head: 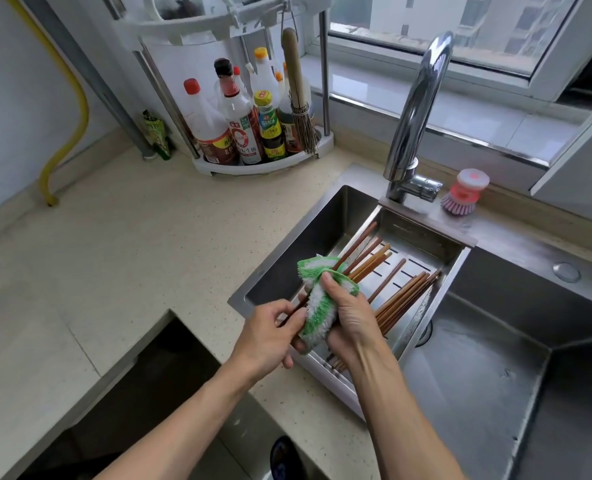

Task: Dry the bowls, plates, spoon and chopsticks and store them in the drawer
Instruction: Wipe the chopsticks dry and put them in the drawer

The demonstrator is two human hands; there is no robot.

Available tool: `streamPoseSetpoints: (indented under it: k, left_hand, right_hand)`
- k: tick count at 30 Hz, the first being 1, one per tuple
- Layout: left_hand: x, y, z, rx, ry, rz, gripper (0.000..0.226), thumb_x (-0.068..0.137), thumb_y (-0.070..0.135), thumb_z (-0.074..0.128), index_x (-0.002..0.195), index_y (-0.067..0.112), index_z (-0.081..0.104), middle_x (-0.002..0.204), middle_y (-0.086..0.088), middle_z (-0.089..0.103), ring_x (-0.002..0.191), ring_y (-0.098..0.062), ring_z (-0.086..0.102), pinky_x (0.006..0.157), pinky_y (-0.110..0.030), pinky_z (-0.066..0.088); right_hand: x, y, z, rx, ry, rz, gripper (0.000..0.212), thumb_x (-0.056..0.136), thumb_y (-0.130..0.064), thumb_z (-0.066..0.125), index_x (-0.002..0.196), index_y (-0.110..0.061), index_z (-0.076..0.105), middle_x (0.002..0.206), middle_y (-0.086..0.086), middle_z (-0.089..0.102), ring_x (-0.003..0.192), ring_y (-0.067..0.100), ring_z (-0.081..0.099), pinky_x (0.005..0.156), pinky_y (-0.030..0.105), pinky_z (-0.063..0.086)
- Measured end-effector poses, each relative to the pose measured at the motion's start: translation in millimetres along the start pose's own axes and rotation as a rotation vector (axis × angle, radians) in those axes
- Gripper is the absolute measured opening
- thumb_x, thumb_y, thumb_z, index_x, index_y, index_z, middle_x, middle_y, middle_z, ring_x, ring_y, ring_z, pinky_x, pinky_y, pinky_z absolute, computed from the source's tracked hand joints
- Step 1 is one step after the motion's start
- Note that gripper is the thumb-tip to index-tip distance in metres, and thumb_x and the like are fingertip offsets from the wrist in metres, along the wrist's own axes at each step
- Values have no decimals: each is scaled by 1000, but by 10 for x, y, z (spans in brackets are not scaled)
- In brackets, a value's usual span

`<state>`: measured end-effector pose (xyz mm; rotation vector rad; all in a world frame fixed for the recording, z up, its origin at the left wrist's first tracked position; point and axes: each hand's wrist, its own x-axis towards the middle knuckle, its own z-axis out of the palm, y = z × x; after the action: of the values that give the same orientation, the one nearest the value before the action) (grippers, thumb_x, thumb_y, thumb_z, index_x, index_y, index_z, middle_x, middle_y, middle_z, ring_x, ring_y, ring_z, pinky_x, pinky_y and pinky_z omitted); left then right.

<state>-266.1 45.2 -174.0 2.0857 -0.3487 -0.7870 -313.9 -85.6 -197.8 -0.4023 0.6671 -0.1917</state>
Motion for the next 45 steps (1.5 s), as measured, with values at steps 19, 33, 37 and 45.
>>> streamPoseSetpoints:
  k: [19,33,37,45]
  left_hand:
    - [127,89,49,319,-35,175,38,100,33,54,67,13,60,56,2,52,51,-11,43,53,-33,36]
    - [-50,146,9,5,-66,-34,31,97,37,61,86,10,72,65,-4,67,42,-9,47,45,-22,40]
    - [53,130,42,125,-17,-9,47,94,48,61,74,7,71,53,4,57,46,-8,46,50,-23,38]
    - [52,101,124,462,-20,147,48,105,39,42,61,19,48,55,5,47,48,-12,42,47,-25,28]
  right_hand:
    - [164,-67,39,55,279,12,31,85,-13,75,112,-2,63,92,17,74,71,25,72,70,38,59]
    - [204,-416,-150,163,79,-78,36,88,-31,66,116,-8,63,112,17,73,94,27,70,95,45,53]
    - [130,-326,-136,197,-21,-41,47,81,-32,69,121,-9,61,104,15,73,88,26,71,91,44,54]
    - [289,-191,-79,87,223,-11,48,83,-38,69,117,-6,60,112,18,66,84,25,65,70,39,56]
